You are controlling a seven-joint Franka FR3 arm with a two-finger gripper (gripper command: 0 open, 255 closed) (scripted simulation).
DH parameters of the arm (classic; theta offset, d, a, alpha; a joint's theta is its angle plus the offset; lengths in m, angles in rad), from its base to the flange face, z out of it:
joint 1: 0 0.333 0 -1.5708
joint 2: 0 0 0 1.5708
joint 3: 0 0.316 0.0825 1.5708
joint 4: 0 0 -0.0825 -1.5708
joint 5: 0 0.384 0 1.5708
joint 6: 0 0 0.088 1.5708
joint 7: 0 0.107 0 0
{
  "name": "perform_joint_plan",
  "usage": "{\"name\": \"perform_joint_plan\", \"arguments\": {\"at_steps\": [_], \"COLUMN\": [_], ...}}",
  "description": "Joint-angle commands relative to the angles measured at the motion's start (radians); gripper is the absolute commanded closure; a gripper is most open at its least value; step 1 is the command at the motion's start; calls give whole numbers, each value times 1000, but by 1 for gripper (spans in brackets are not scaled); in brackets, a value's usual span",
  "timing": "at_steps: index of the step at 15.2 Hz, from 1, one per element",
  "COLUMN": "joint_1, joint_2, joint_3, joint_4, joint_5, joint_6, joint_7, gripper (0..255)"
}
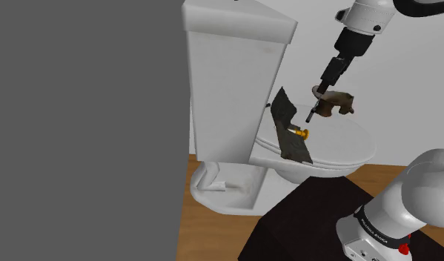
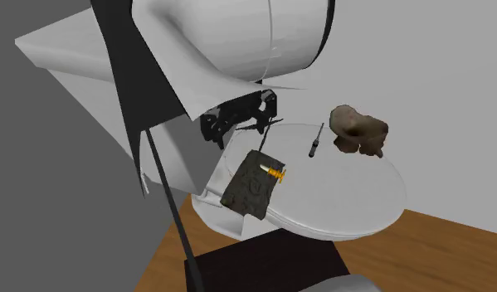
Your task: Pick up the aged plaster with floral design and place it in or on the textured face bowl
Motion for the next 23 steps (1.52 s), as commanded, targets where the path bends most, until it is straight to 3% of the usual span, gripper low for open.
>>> {"name": "perform_joint_plan", "arguments": {"at_steps": [1, 13, 23], "joint_1": [0, -124, -194], "joint_2": [0, 360, 656], "joint_3": [0, -91, -183], "joint_4": [0, 49, 142], "joint_5": [0, 85, 224], "joint_6": [0, 315, 512], "joint_7": [0, 194, 287], "gripper": [0, 0, 0]}}
